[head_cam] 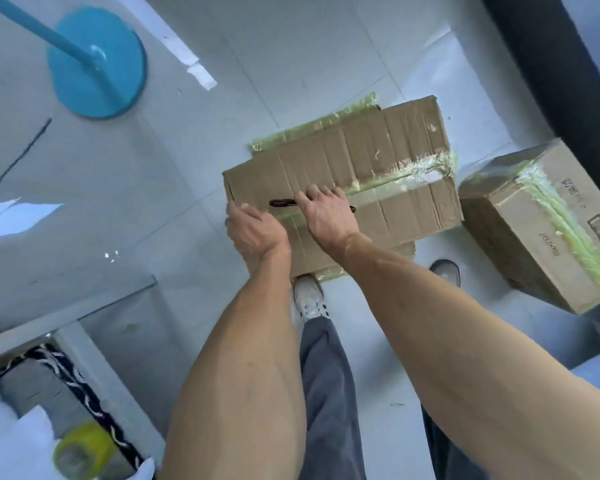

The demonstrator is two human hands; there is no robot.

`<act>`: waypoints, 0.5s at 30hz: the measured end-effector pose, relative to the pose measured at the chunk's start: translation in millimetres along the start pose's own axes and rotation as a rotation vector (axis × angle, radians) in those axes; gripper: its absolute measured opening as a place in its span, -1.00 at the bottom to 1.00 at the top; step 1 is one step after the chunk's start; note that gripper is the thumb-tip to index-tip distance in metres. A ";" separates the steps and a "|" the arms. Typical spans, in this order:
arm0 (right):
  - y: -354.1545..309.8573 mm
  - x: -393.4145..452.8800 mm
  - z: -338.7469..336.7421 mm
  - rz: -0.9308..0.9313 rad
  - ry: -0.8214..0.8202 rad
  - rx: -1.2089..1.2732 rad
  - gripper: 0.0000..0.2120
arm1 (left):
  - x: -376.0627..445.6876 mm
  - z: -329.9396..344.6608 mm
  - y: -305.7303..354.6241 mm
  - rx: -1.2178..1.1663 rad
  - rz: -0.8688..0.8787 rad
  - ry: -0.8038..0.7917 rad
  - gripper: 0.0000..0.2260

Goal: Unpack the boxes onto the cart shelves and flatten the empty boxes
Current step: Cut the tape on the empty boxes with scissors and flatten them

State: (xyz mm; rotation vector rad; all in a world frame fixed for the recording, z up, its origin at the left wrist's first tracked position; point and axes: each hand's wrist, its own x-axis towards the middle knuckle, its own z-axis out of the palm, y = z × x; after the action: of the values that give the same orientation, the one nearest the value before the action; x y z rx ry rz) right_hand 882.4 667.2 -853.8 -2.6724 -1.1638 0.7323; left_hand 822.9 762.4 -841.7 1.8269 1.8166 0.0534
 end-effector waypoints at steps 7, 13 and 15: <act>-69.7 33.7 43.6 -0.235 -0.107 -0.132 -0.71 | 56.9 -16.2 -98.5 0.196 -0.281 -0.290 -0.68; -82.9 43.3 63.9 -0.230 -0.136 -0.260 -0.75 | 58.8 3.7 -98.4 0.151 -0.133 -0.322 -0.75; -82.2 44.8 67.3 -0.259 -0.154 -0.298 -0.75 | 52.5 12.5 -97.0 0.160 -0.098 -0.312 -0.71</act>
State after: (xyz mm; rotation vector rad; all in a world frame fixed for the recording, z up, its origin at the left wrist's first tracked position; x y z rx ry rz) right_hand 822.3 751.8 -904.2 -2.6494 -1.7442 0.7844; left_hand 743.9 800.0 -910.1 1.7345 1.7229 -0.4024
